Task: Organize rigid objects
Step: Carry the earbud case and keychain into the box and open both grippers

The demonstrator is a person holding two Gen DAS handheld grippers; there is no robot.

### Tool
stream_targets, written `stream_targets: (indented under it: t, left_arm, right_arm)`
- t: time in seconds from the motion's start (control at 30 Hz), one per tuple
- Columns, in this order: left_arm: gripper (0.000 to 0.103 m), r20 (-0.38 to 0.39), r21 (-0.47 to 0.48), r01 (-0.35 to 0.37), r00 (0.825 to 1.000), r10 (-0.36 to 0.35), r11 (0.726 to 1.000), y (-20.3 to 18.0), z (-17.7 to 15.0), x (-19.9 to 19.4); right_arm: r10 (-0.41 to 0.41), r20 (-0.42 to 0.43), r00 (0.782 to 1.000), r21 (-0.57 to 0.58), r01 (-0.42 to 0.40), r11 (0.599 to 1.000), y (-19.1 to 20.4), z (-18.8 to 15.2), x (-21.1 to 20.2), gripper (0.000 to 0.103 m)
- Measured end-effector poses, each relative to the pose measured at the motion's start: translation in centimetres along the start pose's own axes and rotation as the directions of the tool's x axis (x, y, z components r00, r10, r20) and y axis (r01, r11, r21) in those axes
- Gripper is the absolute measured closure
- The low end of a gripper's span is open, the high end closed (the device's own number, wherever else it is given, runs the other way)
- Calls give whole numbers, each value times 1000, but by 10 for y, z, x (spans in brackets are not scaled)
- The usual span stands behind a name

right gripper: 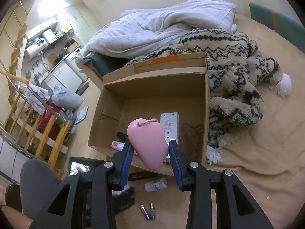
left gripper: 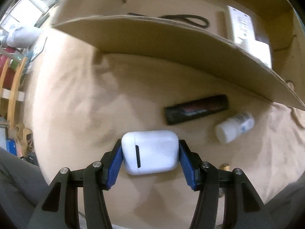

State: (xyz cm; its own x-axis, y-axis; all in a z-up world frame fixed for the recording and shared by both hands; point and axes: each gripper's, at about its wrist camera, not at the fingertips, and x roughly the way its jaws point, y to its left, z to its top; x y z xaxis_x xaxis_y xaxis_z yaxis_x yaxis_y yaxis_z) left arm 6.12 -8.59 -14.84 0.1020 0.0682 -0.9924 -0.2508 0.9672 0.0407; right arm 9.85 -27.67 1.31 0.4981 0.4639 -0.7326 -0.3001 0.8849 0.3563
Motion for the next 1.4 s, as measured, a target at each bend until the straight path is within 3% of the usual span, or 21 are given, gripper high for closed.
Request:
stream_targets:
  t: [0.3, 0.5, 0.63, 0.8, 1.07, 1.23, 1.4]
  left_arm:
    - [50, 12, -31, -44, 999, 45, 999, 60, 12, -7]
    - [50, 64, -59, -38, 997, 42, 998, 91, 18, -37]
    - [50, 139, -84, -15, 990, 27, 996, 113, 34, -67]
    - [50, 265, -93, 2, 964, 23, 996, 126, 53, -110]
    - [50, 446, -28, 38, 895, -22, 999, 102, 83, -164]
    - [50, 475, 1, 60, 878, -53, 998, 84, 97, -165]
    - [50, 472, 37, 66, 878, -76, 997, 63, 110, -154]
  right_arm:
    - [-29, -16, 999, -21, 29, 999, 3, -2, 6, 63]
    - [-43, -20, 999, -20, 43, 999, 2, -1, 7, 63]
    - [-52, -19, 998, -16, 52, 999, 1, -1, 8, 63]
    - [-58, -5, 998, -16, 57, 998, -1, 6, 9, 63]
    - [-77, 19, 997, -34, 78, 996, -2, 24, 19, 63]
    - [-91, 38, 995, -52, 93, 994, 2, 38, 31, 63]
    - [-99, 29, 995, -50, 100, 994, 2, 47, 50, 63]
